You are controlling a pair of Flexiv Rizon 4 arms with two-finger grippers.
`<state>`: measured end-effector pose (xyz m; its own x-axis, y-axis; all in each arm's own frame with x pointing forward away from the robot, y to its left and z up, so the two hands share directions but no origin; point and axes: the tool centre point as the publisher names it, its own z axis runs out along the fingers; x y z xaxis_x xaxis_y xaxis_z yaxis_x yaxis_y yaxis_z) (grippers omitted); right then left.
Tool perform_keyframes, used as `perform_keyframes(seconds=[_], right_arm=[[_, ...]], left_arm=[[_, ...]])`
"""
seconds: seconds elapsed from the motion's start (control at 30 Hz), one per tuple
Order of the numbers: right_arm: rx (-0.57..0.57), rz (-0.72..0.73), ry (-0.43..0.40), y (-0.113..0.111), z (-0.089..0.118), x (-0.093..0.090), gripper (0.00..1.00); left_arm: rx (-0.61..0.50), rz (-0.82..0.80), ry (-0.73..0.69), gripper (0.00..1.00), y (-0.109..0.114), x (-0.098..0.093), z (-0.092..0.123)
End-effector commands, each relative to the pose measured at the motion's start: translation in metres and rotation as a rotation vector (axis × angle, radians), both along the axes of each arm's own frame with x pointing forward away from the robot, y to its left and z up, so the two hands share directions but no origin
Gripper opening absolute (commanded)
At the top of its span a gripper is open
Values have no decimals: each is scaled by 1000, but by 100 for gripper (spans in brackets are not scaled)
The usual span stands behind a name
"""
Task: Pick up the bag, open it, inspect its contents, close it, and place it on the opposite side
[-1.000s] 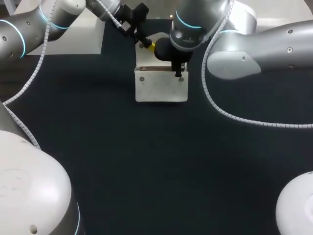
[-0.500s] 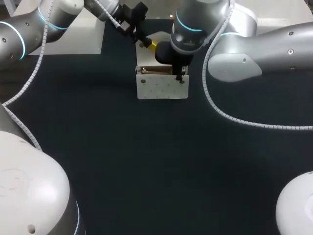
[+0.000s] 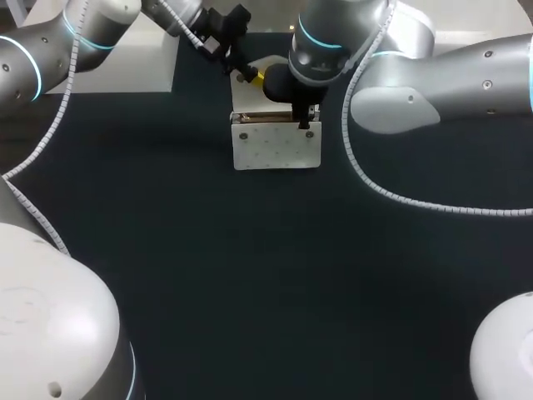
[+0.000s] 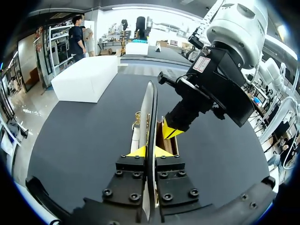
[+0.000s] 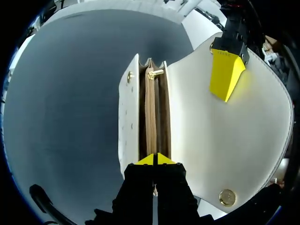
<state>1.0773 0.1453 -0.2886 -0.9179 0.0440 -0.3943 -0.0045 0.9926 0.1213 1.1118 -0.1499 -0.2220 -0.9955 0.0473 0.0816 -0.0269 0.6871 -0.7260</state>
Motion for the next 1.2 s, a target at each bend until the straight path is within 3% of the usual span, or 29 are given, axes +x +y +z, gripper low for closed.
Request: perform_keyframes(seconds=[0.03,0.63,0.83,1.2], right_arm=[[10,-14,-24,0,0,3,0],[25,-45,-83,-6,8,4,0],[19,-32,-52,-2,-3,8,0],[17,-20,-5,1,-11,-4,0]], left_arm=[[2,-5,0,0,-1,-1,1],[15,-6,14,0,-3,4,-3],[11,-7,14,0,-4,4,-3],[-16,33,30,0,-1,7,-2]])
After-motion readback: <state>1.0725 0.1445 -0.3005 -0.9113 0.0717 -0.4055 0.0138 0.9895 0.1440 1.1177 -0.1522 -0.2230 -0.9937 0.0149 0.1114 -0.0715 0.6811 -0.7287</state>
